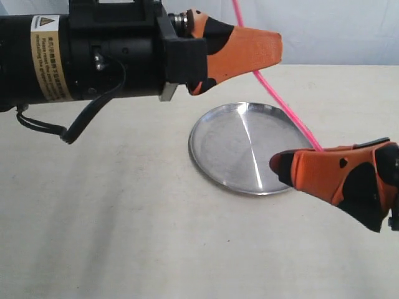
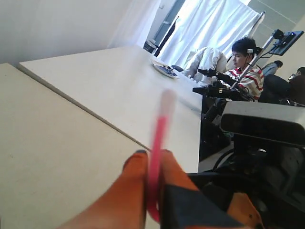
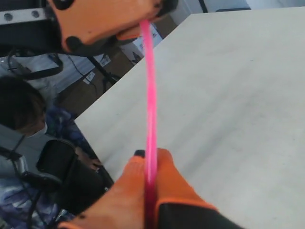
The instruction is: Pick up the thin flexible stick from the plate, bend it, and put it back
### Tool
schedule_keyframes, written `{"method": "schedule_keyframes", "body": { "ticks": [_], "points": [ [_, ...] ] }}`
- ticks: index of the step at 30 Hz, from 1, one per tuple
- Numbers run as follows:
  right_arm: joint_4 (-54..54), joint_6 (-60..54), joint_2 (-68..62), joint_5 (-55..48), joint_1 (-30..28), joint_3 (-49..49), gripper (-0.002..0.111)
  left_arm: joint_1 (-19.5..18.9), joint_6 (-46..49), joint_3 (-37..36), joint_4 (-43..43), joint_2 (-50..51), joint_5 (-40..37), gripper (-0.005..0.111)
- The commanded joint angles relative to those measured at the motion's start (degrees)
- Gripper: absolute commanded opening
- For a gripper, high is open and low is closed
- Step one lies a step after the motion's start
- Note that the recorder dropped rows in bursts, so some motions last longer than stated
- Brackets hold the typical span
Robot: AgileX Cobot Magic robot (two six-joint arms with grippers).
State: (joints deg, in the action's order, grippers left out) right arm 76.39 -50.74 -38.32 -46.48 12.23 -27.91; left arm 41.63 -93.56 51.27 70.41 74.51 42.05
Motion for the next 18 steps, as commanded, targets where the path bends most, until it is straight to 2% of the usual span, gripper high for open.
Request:
{"method": "schedule_keyframes", "body": {
  "ticks": [1, 4, 7, 12, 14, 17, 18],
  "points": [
    [2.2, -1.0, -0.2, -8.7, -0.2, 0.2, -0.001, 0.2, 6.1, 0.2, -2.3, 0.2, 1.7, 0.000],
    [5.7, -3.1, 0.2, -10.0, -0.2, 0.2, -0.001, 0.2, 8.7, 0.2, -0.7, 0.2, 1.5, 0.000],
    [6.0, -3.3, 1.3, -7.6, -0.2, -0.9, -0.001, 0.2, 8.2, 0.2, 5.9, 0.2, 1.4, 0.000],
    [-6.6, 4.8, 2.2, 0.2, -0.2, -5.1, -0.001, 0.2, 2.4, 0.2, 13.1, -0.3, 4.4, 0.000],
    [-16.7, 11.2, 1.9, 2.6, -0.2, -6.2, -0.001, 0.2, 2.2, 0.2, 10.8, -1.2, 6.5, 0.000],
    [-30.5, 20.1, -0.2, 3.2, -0.2, -6.0, -0.001, 0.2, 4.4, 0.5, 1.0, -2.8, 8.6, 0.000],
    [-32.0, 21.9, -1.4, 2.6, -0.2, -5.9, -0.001, 0.2, 5.9, 1.1, -1.3, -3.3, 9.1, 0.000]
  ]
}}
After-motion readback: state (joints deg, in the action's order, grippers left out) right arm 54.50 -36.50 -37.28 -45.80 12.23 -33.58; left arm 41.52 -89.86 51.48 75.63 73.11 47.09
